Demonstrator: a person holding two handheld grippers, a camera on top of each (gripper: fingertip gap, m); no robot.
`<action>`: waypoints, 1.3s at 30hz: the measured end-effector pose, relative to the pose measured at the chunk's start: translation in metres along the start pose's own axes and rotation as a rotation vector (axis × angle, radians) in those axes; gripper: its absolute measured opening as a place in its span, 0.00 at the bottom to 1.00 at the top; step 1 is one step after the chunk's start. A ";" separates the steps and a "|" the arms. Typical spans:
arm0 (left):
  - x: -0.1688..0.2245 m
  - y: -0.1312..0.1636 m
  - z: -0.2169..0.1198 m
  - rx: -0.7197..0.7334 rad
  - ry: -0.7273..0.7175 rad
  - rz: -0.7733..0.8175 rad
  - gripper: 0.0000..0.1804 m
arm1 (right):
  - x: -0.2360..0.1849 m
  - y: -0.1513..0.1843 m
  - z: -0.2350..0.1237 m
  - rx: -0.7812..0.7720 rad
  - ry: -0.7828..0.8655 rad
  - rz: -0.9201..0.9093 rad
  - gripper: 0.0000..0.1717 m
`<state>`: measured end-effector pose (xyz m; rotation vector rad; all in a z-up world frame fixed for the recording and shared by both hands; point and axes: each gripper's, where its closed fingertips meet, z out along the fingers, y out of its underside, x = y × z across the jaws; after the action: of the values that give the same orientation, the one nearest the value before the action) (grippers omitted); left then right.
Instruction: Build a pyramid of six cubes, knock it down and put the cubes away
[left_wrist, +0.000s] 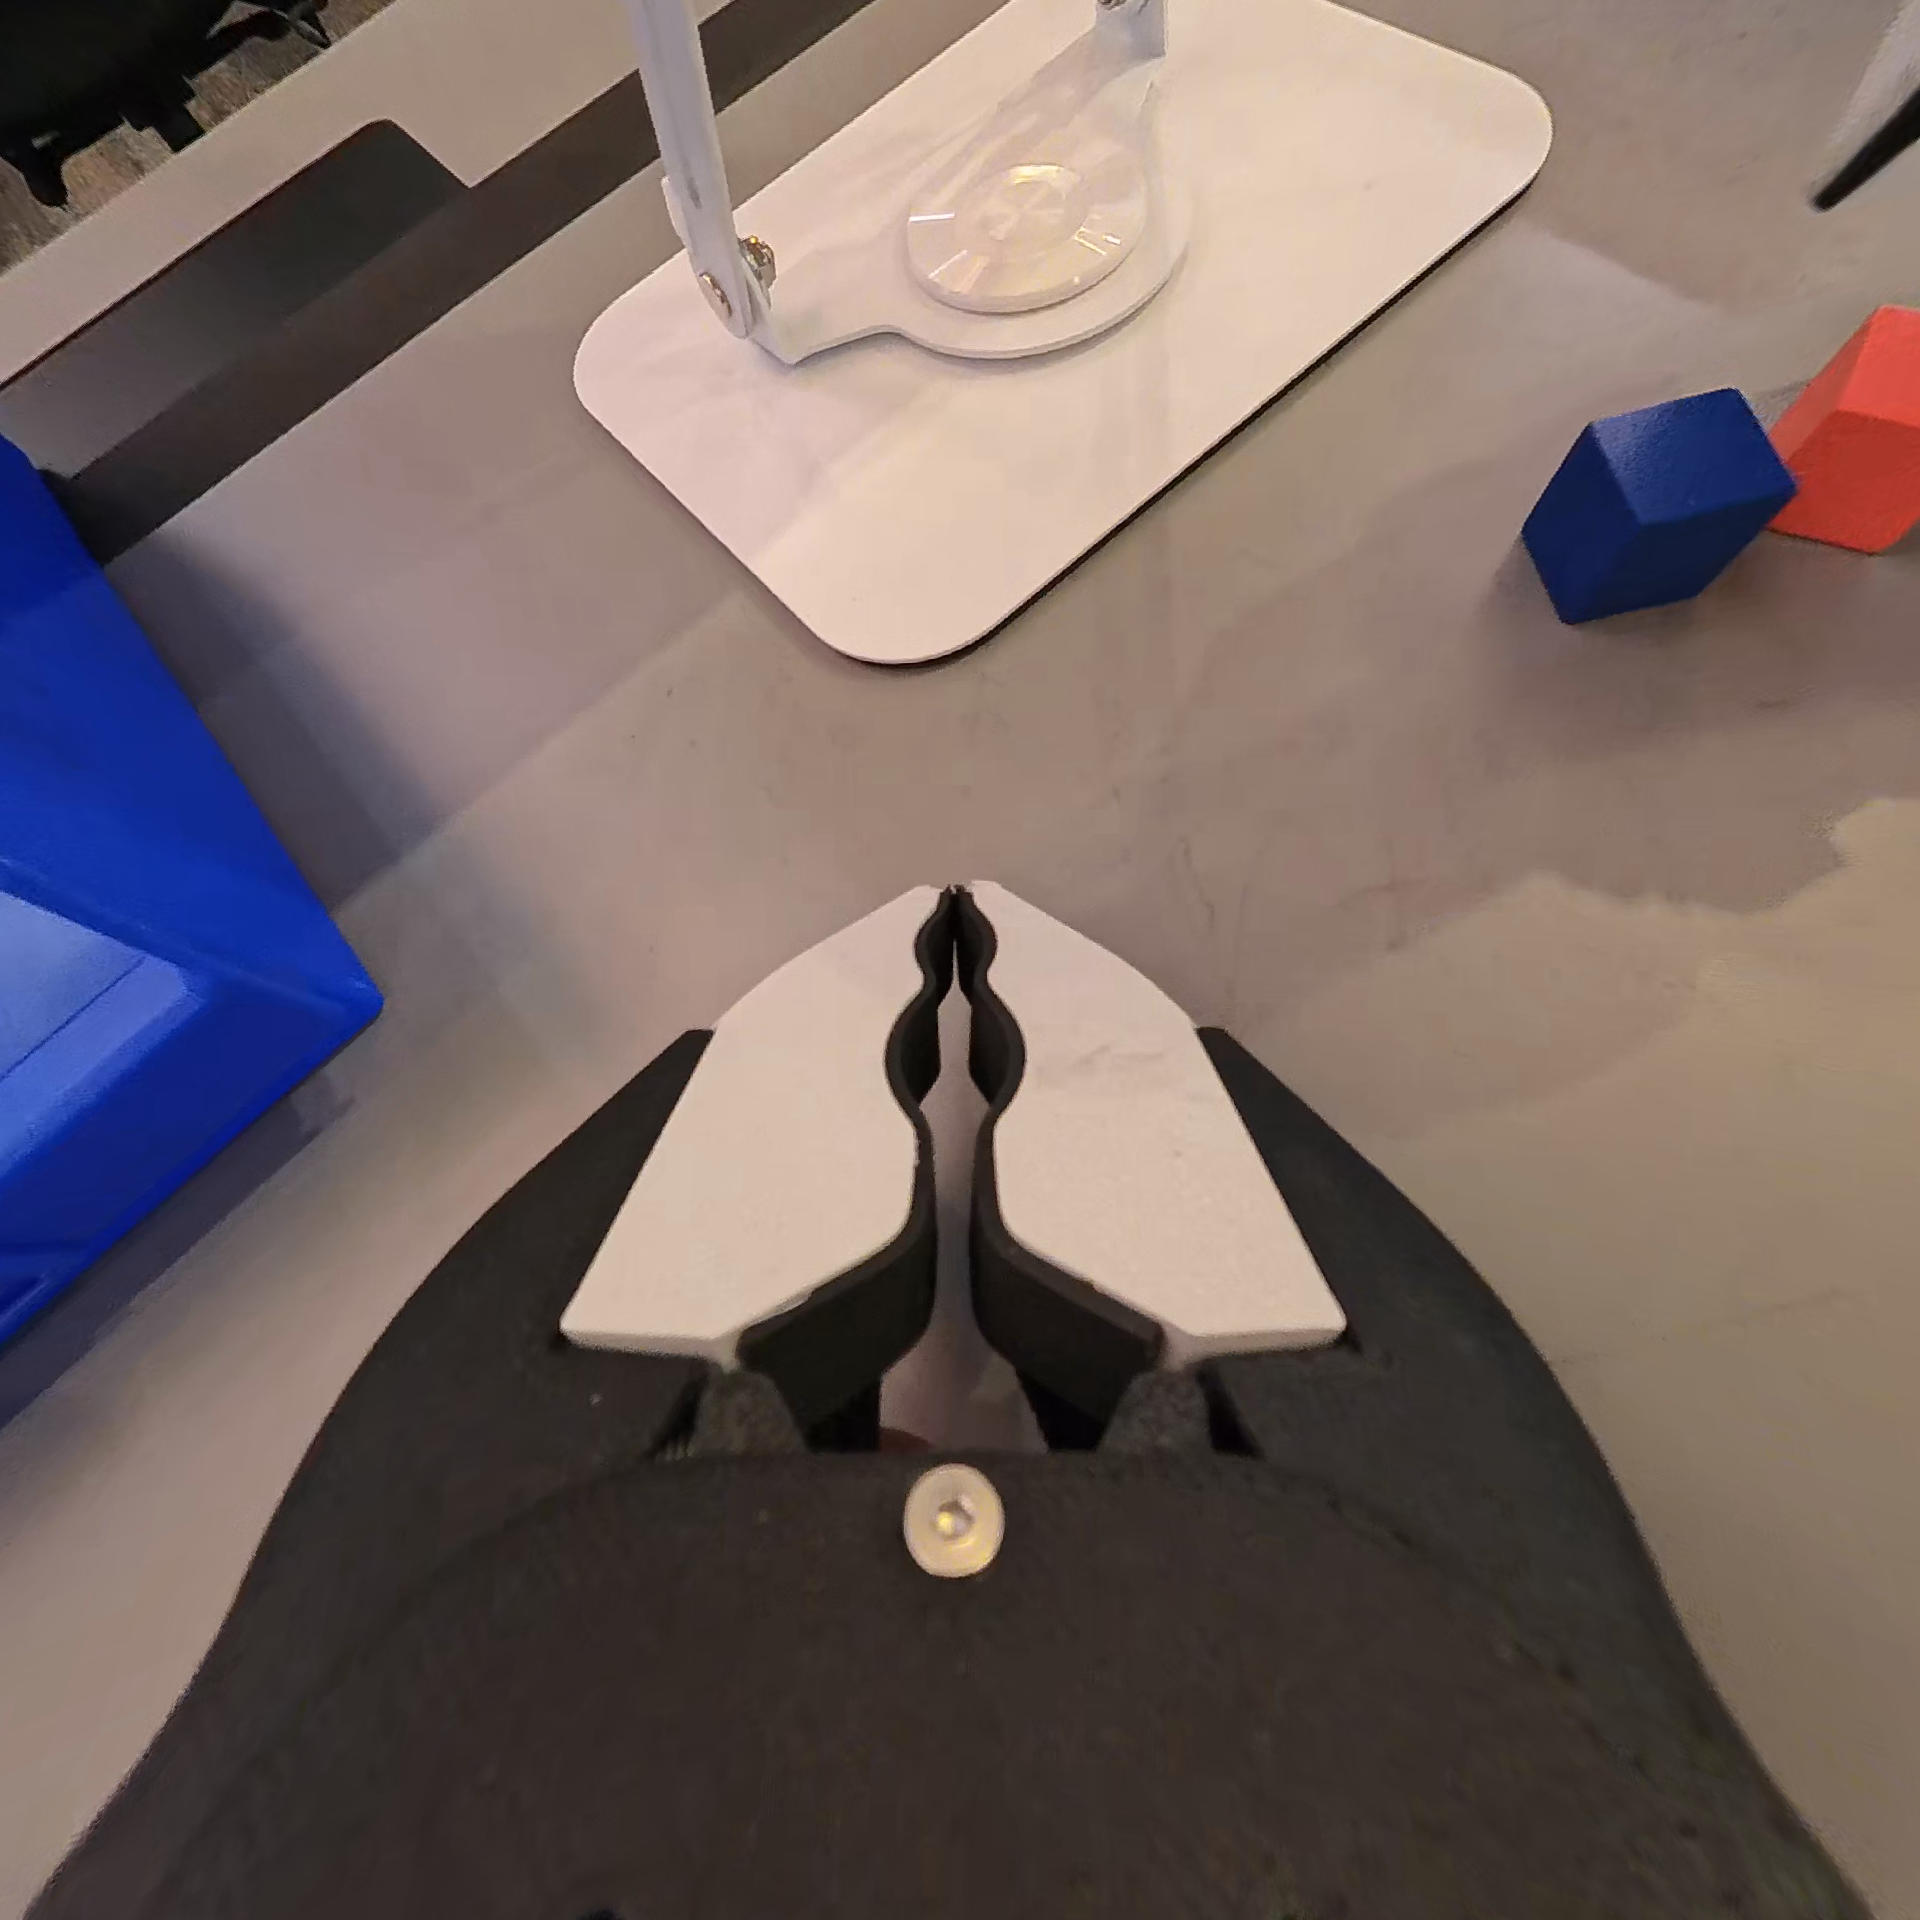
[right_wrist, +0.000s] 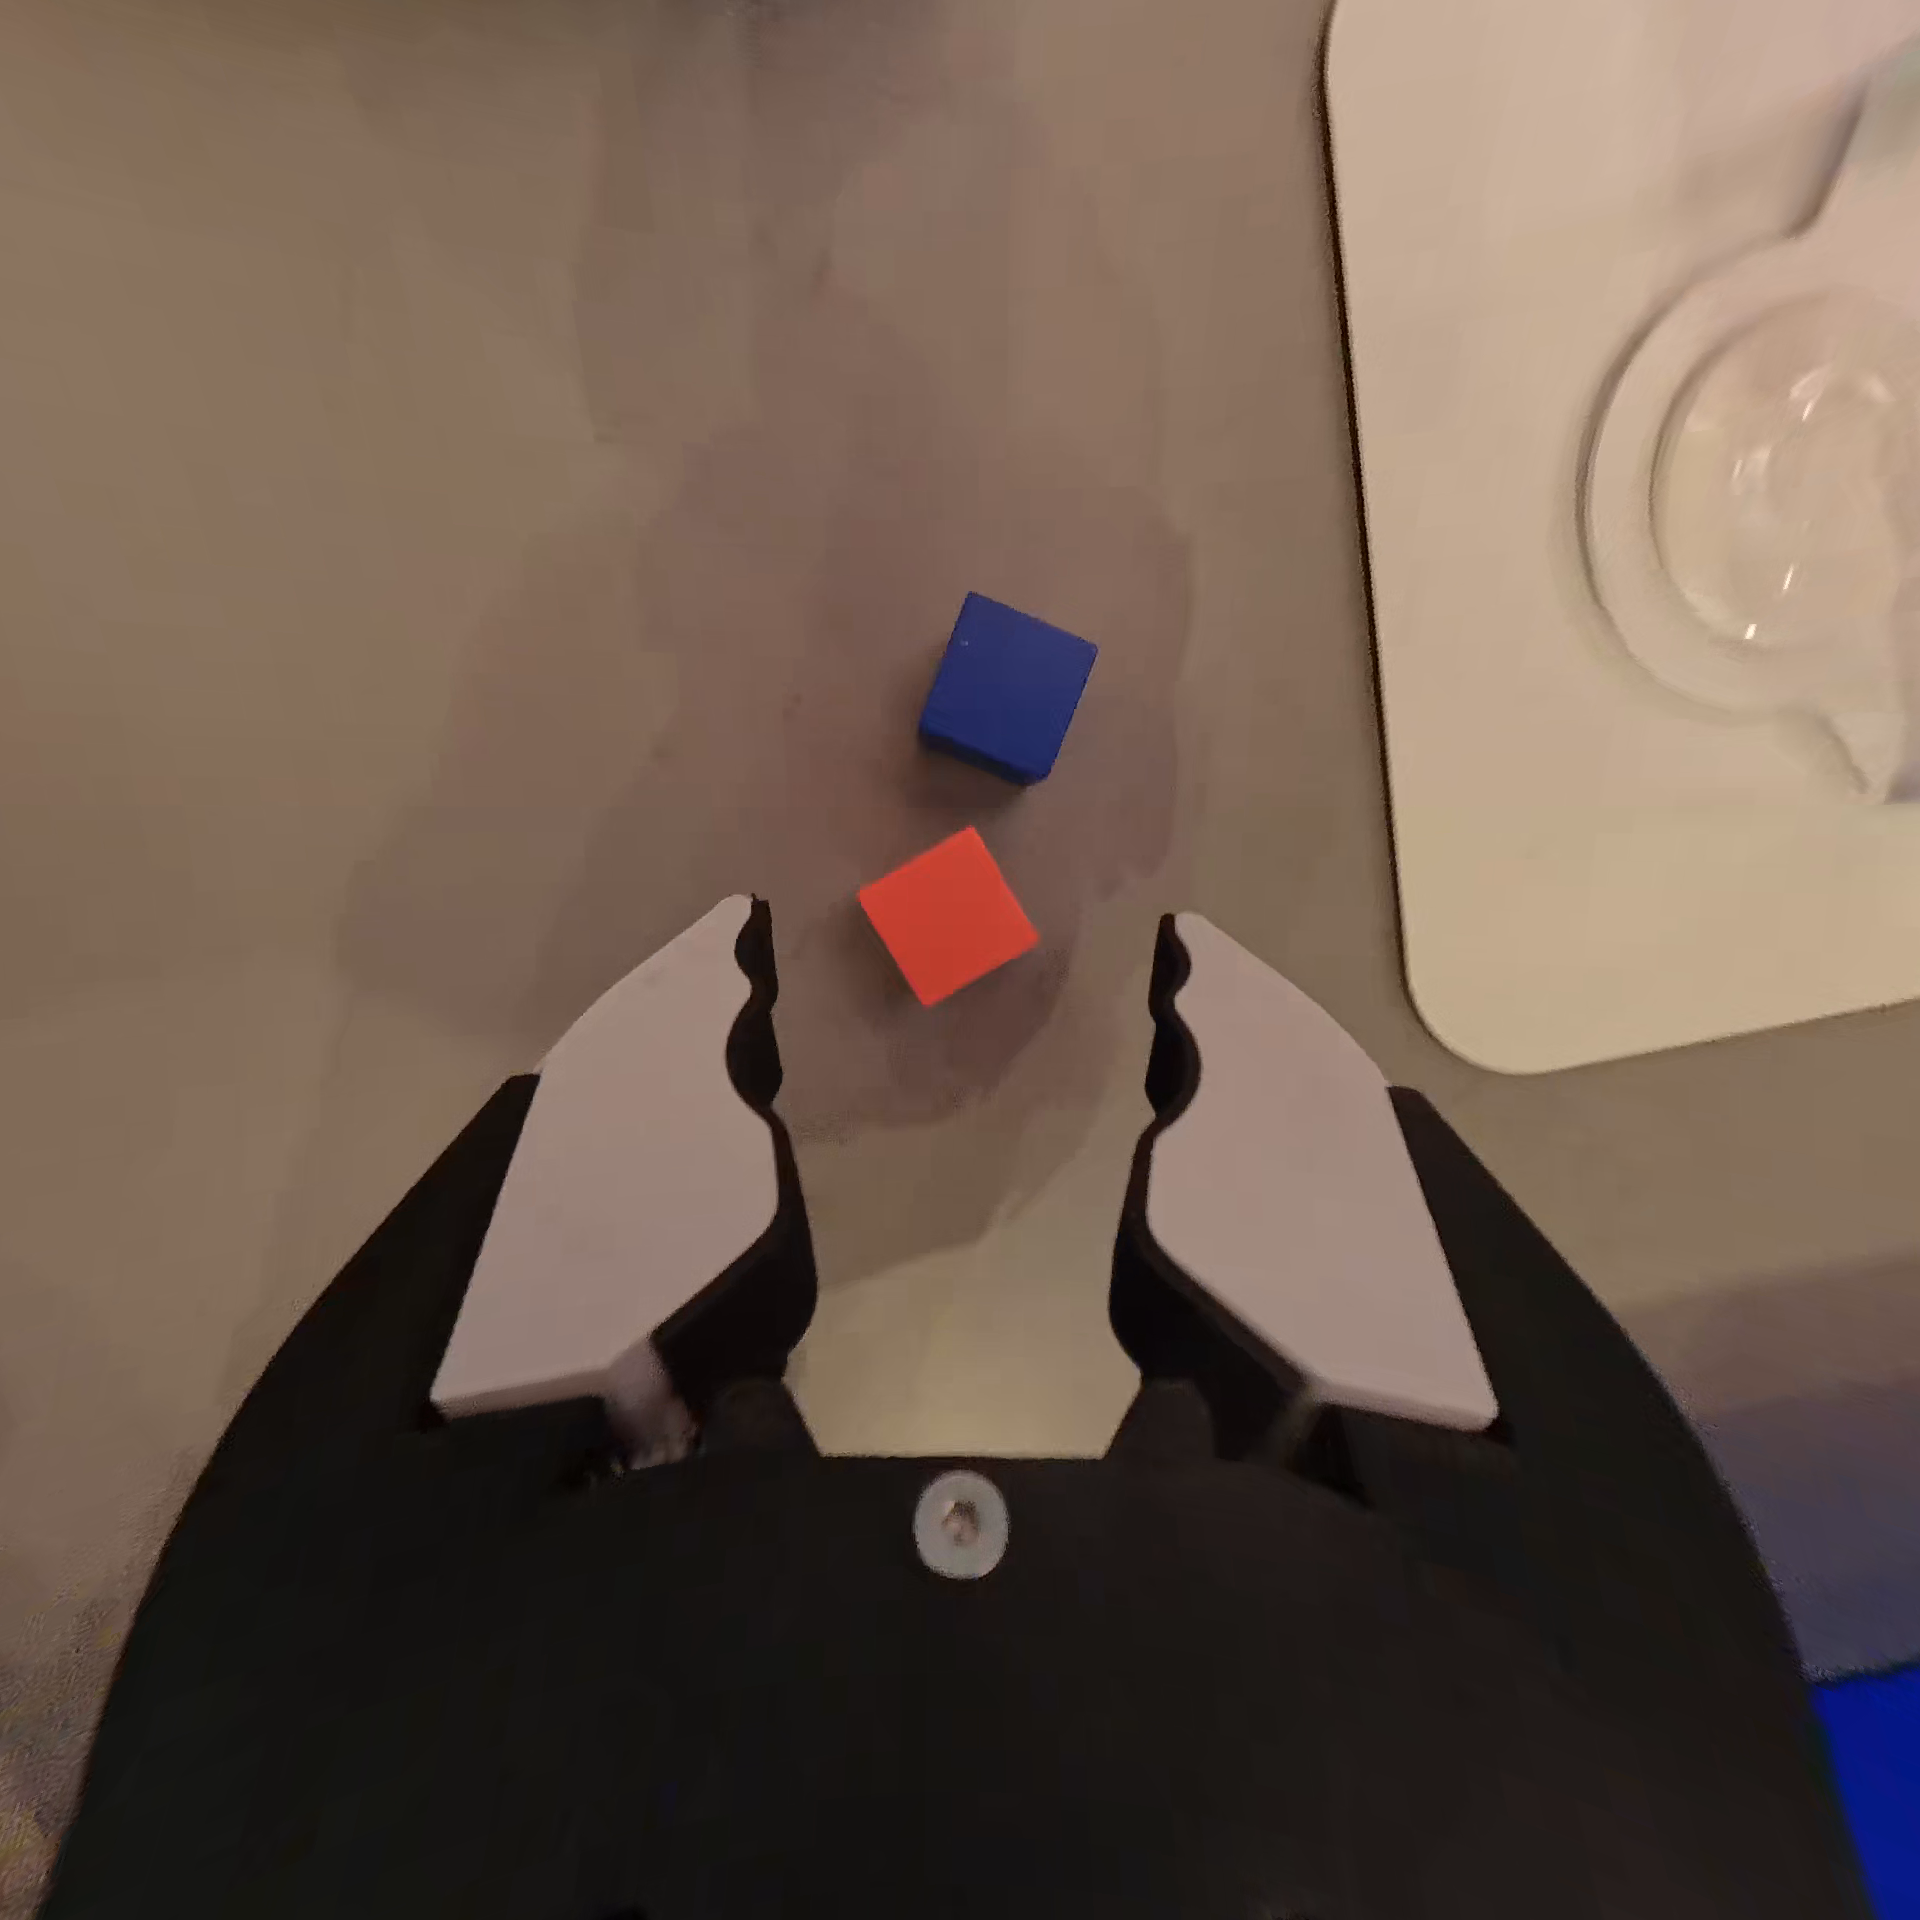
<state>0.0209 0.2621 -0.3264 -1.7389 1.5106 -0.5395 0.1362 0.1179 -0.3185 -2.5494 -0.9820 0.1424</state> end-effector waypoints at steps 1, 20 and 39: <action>0.001 0.000 0.000 -0.001 0.002 0.003 0.00 | 0.001 0.000 0.003 -0.007 0.003 -0.047 0.40; 0.003 0.002 0.002 -0.017 0.013 0.012 0.00 | 0.015 0.004 -0.051 0.070 -0.050 -0.256 0.16; -0.001 0.007 0.008 -0.074 -0.039 0.041 0.00 | 0.225 0.253 -0.097 -0.129 0.199 0.538 0.17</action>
<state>0.0218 0.2648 -0.3369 -1.7605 1.5526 -0.4308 0.4842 0.0646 -0.3211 -2.8195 -0.2232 -0.0281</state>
